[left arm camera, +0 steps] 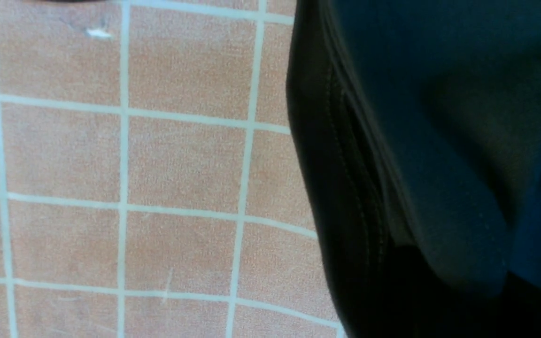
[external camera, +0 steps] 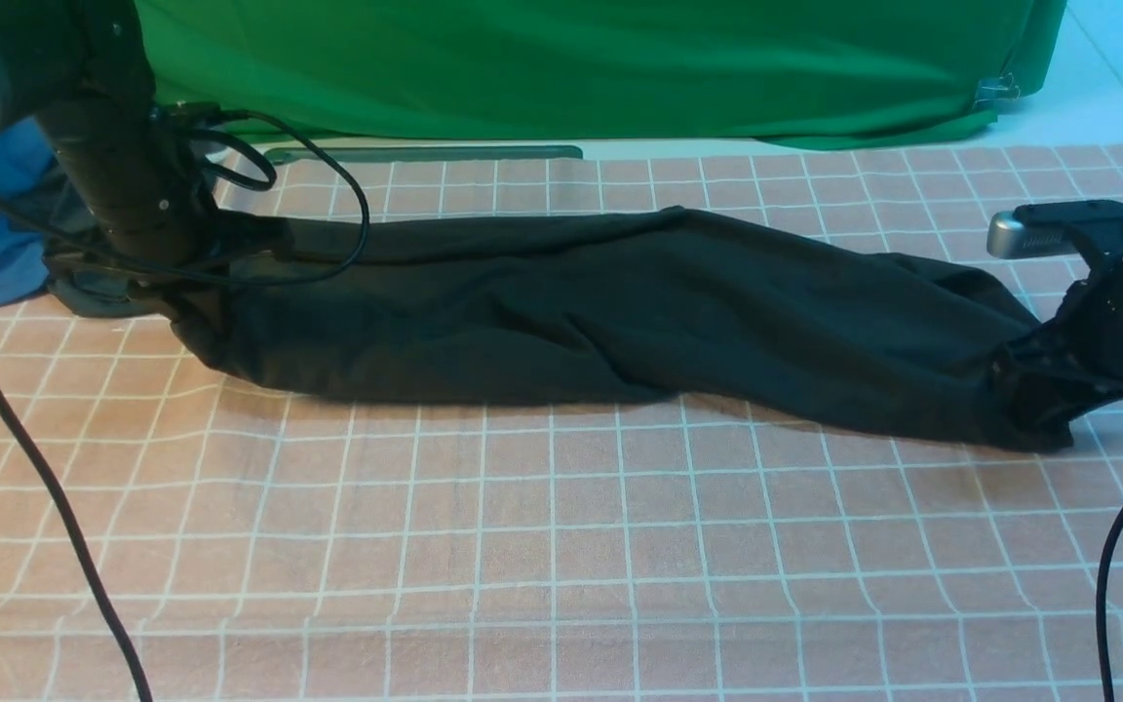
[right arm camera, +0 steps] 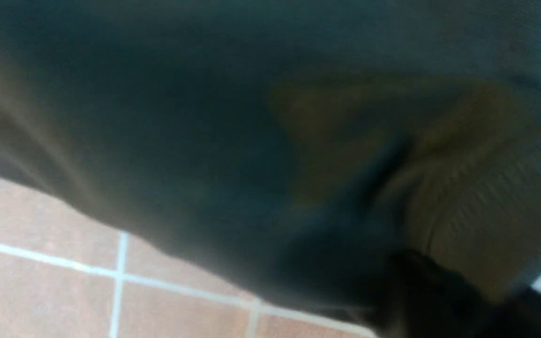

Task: Fold a long-sleeved shirt over a pink coffee tablecloth.
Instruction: 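Fold the black garment in half by bringing its near edge over to the far edge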

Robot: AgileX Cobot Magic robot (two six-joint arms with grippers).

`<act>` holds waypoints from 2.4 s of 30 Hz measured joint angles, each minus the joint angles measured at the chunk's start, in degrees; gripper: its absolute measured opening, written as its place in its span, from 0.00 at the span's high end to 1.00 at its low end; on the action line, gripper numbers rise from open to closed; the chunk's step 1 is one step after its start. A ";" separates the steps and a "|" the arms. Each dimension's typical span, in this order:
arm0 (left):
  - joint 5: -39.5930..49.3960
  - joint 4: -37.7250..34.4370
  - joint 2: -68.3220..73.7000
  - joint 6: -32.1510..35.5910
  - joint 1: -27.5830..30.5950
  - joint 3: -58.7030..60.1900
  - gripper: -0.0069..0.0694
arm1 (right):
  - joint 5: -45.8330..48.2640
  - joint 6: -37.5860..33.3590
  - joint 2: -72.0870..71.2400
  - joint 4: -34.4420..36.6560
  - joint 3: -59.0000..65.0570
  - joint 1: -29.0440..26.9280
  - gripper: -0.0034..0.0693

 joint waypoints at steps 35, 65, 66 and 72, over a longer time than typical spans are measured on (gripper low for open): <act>0.57 11.22 -25.55 -14.69 -0.07 35.94 0.77 | 13.45 4.54 -18.70 -5.38 19.43 -6.55 0.42; -10.89 -22.70 -10.99 7.05 -6.70 25.17 0.87 | 3.49 7.46 -21.55 -2.64 9.01 9.50 0.44; -11.89 -23.87 -10.28 7.61 -7.98 25.17 0.88 | 3.48 7.46 -21.55 -2.56 9.01 9.50 0.44; -19.18 -24.35 -6.76 8.26 -12.40 25.17 0.89 | 3.48 8.03 -21.55 -2.50 9.01 9.50 0.44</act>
